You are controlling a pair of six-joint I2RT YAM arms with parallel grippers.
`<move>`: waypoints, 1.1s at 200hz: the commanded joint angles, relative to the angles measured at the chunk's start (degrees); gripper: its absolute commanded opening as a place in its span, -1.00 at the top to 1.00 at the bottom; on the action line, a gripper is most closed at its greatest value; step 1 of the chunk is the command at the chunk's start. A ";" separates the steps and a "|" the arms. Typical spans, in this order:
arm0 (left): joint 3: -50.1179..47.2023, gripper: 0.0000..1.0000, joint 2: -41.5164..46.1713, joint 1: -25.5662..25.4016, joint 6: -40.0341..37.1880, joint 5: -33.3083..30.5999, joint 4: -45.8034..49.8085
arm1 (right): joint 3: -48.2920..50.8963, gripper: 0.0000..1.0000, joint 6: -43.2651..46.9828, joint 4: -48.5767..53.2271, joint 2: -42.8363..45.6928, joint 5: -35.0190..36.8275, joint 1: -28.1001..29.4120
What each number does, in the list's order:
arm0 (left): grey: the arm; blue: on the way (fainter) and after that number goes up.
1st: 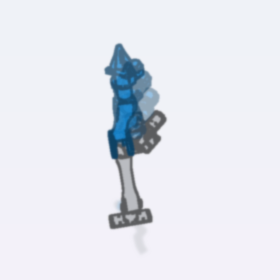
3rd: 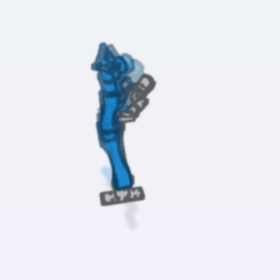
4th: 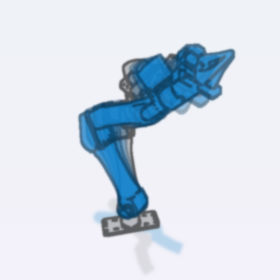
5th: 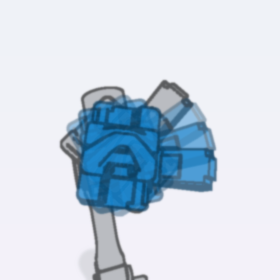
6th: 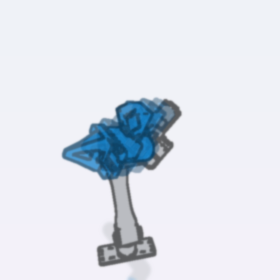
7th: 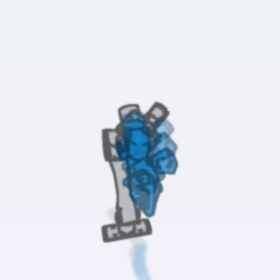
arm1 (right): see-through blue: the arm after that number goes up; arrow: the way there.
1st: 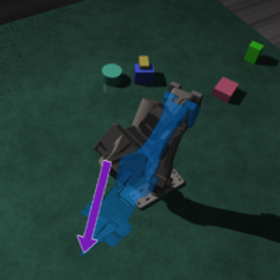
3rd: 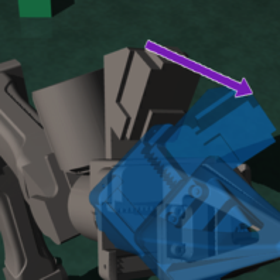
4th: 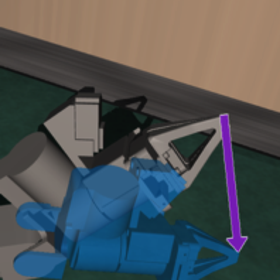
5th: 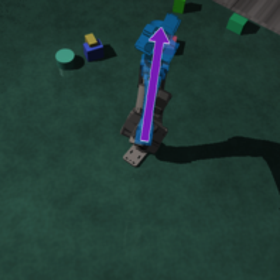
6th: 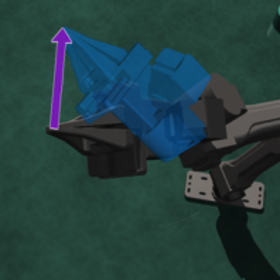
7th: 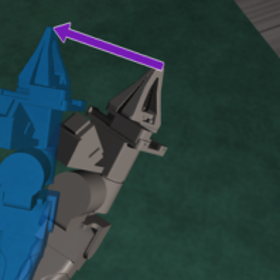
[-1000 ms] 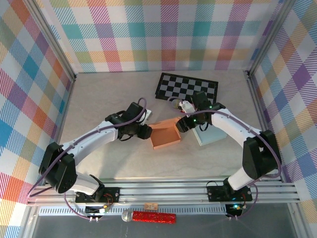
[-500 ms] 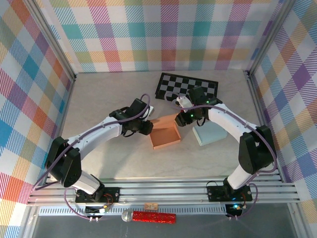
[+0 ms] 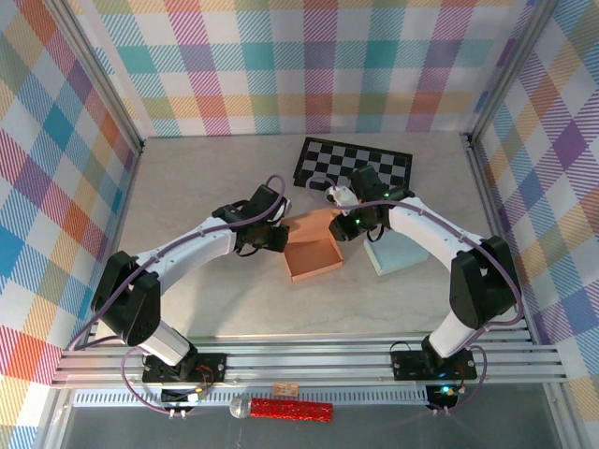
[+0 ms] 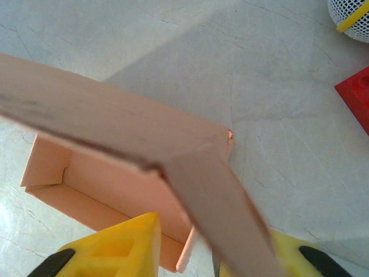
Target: Fold the paper box
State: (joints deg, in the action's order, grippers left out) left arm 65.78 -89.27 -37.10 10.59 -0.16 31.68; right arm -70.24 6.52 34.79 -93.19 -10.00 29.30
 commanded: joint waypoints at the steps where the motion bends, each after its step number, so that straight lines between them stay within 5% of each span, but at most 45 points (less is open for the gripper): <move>1: 2.40 0.83 -1.49 -0.43 2.87 -0.43 -1.09 | -1.55 0.51 -3.02 0.90 0.43 0.33 0.71; 87: 2.57 1.00 -1.04 -0.34 7.59 -11.42 -5.15 | 2.31 0.94 -16.20 -9.93 3.17 5.70 3.81; 123: -2.88 1.00 1.87 0.82 8.17 -16.91 -15.11 | 5.13 0.91 -19.59 -19.39 3.66 7.46 5.14; 161: -10.00 1.00 1.94 2.73 7.53 -14.16 -30.55 | 6.85 0.82 -21.07 -26.32 0.46 7.89 6.80; 220: -13.56 1.00 -0.46 2.91 6.68 -12.74 -35.96 | 6.96 0.72 -24.90 -25.80 -1.73 8.97 7.92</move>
State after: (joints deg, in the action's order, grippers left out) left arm 53.32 -89.03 -34.20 18.00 -14.44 1.87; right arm -63.51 -15.51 11.11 -94.74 0.67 36.16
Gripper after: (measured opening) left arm 0.049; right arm 0.130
